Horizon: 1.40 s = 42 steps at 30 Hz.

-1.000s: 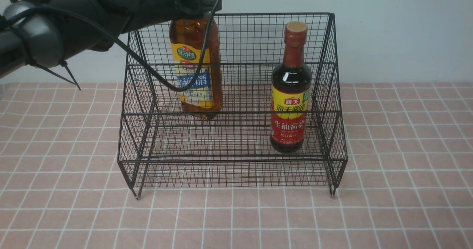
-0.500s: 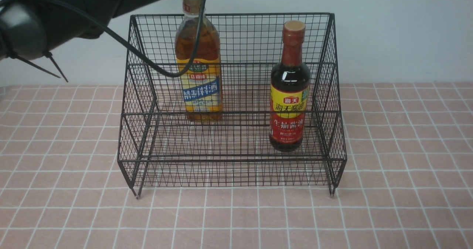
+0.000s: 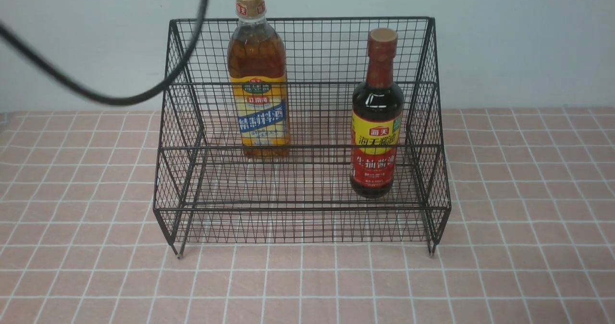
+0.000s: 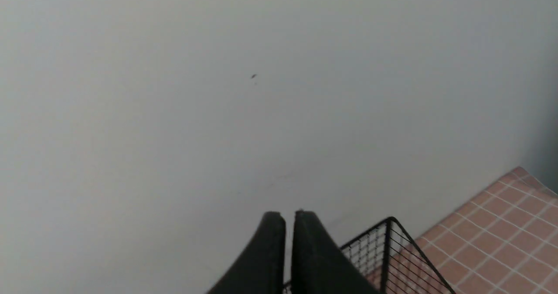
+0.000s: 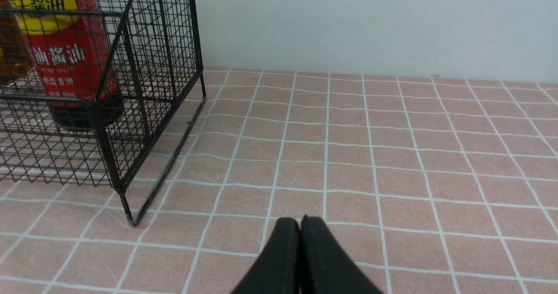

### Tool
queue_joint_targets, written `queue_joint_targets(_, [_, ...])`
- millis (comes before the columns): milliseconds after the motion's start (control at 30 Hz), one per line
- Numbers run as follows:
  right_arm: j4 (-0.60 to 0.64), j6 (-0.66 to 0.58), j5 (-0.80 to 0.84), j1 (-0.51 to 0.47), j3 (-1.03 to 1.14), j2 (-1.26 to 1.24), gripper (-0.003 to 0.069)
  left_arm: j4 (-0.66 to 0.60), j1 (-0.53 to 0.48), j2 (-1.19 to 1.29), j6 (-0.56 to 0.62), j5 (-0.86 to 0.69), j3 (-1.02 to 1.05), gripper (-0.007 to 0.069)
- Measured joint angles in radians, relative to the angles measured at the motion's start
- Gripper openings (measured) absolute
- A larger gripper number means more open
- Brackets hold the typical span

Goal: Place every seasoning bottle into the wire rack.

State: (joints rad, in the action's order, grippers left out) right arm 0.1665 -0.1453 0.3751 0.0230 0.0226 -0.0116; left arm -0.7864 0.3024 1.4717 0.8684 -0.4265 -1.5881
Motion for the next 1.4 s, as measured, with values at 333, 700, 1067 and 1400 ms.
queue_joint_targets(333, [0.0, 0.0, 0.0, 0.0, 0.0, 0.0, -0.0013, 0.307, 0.0, -0.184, -0.35, -0.184, 0.037, -0.0007])
queue_joint_targets(700, [0.0, 0.0, 0.0, 0.0, 0.0, 0.0, -0.0013, 0.533, 0.0, -0.615, -0.699, -0.183, 0.525, -0.0007])
queue_joint_targets(1067, [0.0, 0.0, 0.0, 0.0, 0.0, 0.0, -0.0013, 0.353, 0.0, -1.002, -0.718, -0.09, 0.956, -0.0007])
queue_joint_targets(1400, [0.0, 0.0, 0.0, 0.0, 0.0, 0.0, -0.0013, 0.39, 0.0, -1.103, -0.632, -0.046, 1.02, -0.0007])
